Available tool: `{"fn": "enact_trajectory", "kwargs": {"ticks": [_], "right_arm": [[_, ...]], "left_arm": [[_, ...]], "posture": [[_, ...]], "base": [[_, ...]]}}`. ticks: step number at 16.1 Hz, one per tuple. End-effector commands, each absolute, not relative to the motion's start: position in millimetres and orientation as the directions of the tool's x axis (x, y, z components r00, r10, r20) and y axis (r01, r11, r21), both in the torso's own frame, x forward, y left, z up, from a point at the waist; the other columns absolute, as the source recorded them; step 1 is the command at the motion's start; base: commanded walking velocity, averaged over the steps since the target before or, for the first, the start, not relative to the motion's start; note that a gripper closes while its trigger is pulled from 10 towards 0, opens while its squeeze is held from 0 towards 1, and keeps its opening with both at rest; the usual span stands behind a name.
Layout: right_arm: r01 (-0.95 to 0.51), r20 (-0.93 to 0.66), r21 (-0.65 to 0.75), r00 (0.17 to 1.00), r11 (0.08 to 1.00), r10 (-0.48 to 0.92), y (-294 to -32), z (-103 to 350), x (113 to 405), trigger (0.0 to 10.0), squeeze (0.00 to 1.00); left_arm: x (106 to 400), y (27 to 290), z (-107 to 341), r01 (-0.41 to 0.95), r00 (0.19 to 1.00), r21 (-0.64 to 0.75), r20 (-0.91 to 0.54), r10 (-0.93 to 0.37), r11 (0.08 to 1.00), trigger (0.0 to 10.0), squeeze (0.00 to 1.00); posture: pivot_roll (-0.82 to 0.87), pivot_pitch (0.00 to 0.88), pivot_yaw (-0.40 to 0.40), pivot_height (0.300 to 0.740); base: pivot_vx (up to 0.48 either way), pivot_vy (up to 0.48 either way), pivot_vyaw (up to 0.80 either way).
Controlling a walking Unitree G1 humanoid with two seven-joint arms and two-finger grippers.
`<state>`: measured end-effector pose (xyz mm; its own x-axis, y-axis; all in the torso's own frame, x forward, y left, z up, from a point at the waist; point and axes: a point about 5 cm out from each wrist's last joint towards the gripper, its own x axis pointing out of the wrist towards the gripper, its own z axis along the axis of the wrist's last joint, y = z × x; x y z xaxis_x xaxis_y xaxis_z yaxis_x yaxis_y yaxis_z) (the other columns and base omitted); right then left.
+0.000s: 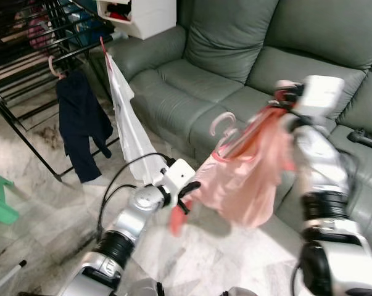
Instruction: Hang hanger
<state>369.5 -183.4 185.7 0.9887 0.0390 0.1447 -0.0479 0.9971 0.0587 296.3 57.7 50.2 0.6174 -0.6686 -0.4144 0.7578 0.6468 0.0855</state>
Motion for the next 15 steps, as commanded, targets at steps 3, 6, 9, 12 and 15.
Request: {"fn": "enact_trajectory", "kwargs": {"ticks": [3,6,9,12,15], "right_arm": [[-0.351,0.076,-0.125,0.929,0.928,0.361,-133,175,365,0.0,0.0],[-0.53,-0.006,-0.157,0.845,0.834,0.536,-121,158,346,0.0,0.0],[-0.762,-0.237,-0.189,0.648,0.62,0.724,-121,120,301,0.0,0.0],[-0.886,-0.455,-0.165,0.458,0.434,0.764,-137,91,257,0.0,0.0],[-0.883,-0.597,-0.301,0.469,0.36,0.651,-154,69,246,10.0,1.0]], "left_arm": [[298,56,54,0.694,0.673,0.068,-0.414,-0.613,0.717,0.6,0.0],[303,62,52,0.616,0.725,0.051,-0.427,-0.54,0.786,0.7,0.0],[315,73,57,0.509,0.785,0.029,-0.424,-0.451,0.86,0.9,0.0],[323,85,61,0.456,0.81,0.01,-0.419,-0.41,0.89,0.0,0.0],[327,87,65,0.452,0.817,0.013,-0.406,-0.408,0.892,0.0,0.0]], "posture": [[-0.06,0.0,0.033,0.74],[-0.07,0.0,0.039,0.74],[-0.07,0.0,0.043,0.74],[-0.08,0.0,0.046,0.74],[-0.08,0.0,0.047,0.74]], "base": [[0.0,0.0,0.0],[0.0,0.0,0.0],[0.0,0.0,0.0],[0.0,0.0,0.0],[0.0,0.0,0.0]]}}
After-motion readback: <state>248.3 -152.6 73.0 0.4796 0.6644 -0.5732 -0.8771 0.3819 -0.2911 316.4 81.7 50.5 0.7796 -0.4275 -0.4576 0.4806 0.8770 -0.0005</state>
